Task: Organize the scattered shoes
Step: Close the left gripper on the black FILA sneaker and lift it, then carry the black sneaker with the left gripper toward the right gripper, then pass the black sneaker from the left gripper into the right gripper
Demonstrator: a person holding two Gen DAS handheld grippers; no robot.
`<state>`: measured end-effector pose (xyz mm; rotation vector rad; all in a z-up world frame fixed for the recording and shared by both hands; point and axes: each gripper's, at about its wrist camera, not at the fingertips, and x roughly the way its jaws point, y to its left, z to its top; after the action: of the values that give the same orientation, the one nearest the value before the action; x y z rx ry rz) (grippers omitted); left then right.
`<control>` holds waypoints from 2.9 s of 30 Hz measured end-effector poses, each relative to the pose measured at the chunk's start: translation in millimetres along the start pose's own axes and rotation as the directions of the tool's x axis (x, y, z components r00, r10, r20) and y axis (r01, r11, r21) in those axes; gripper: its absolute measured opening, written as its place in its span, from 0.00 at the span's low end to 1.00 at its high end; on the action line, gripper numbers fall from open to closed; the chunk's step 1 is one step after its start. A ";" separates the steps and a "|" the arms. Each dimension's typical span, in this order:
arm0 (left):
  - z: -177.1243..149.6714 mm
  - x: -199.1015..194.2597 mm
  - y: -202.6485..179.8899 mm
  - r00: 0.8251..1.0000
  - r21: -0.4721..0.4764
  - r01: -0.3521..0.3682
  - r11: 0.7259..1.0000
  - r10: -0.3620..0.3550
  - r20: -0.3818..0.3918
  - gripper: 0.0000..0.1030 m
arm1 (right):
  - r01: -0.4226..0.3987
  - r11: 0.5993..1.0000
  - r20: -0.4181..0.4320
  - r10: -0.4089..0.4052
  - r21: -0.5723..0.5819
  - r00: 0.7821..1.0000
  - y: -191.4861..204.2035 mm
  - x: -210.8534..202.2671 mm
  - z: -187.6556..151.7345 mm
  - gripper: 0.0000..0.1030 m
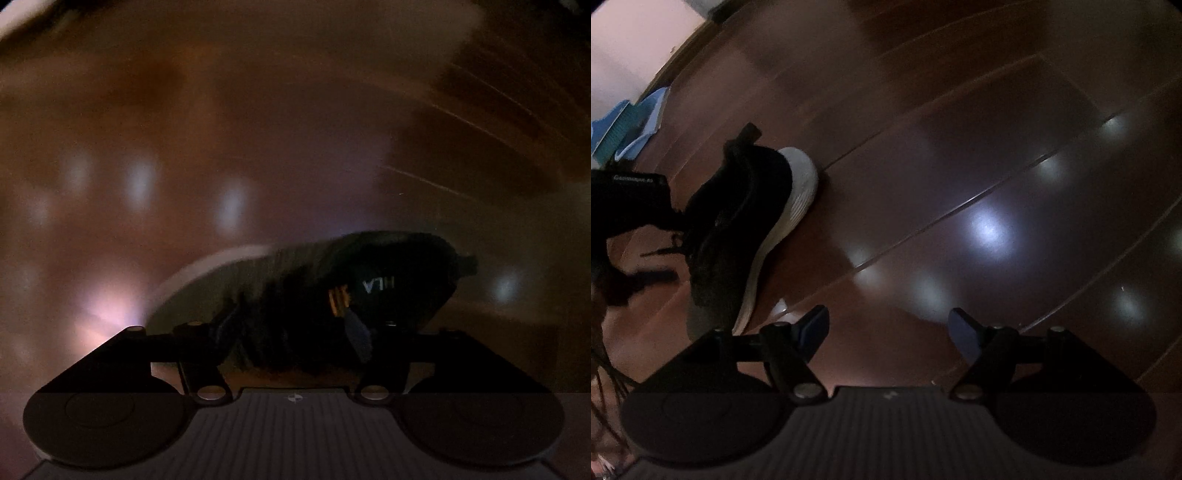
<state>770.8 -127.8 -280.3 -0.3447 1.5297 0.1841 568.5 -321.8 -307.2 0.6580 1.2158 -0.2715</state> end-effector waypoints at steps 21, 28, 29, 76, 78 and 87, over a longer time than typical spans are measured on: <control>-21.9 32.8 42.6 0.996 -0.217 -0.009 0.976 -0.010 -0.086 0.35 | 0.018 0.996 -0.003 -0.018 0.087 1.000 -34.5 0.4 -10.4 0.72; -45.4 18.2 80.5 0.996 0.011 -0.025 1.000 0.026 -0.080 0.25 | 0.023 0.997 -0.007 -0.022 0.078 1.000 -35.8 -4.7 -20.9 0.72; -49.7 17.2 85.5 0.996 0.040 -0.022 0.999 0.025 -0.081 0.25 | 0.025 0.997 -0.010 -0.024 0.079 1.000 -37.2 -4.4 -23.6 0.72; -382.9 -161.1 31.1 0.986 0.620 0.125 0.774 -0.029 -0.163 0.11 | 0.042 0.861 0.135 -0.128 0.508 0.983 -264.8 -180.2 -176.9 0.72; -420.1 -173.0 29.2 0.984 0.644 0.141 0.752 -0.033 -0.177 0.11 | 0.039 0.842 0.144 -0.137 0.539 0.980 -282.8 -207.3 -202.3 0.72; -600.9 -239.2 47.1 0.955 0.755 0.235 0.612 0.000 -0.298 0.11 | 0.038 0.717 0.169 -0.215 0.696 0.962 -376.5 -328.5 -335.1 0.72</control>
<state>178.9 -260.1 -50.7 0.2598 1.6928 -0.6794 -3.5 -465.0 -188.1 1.1516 0.9027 -0.9324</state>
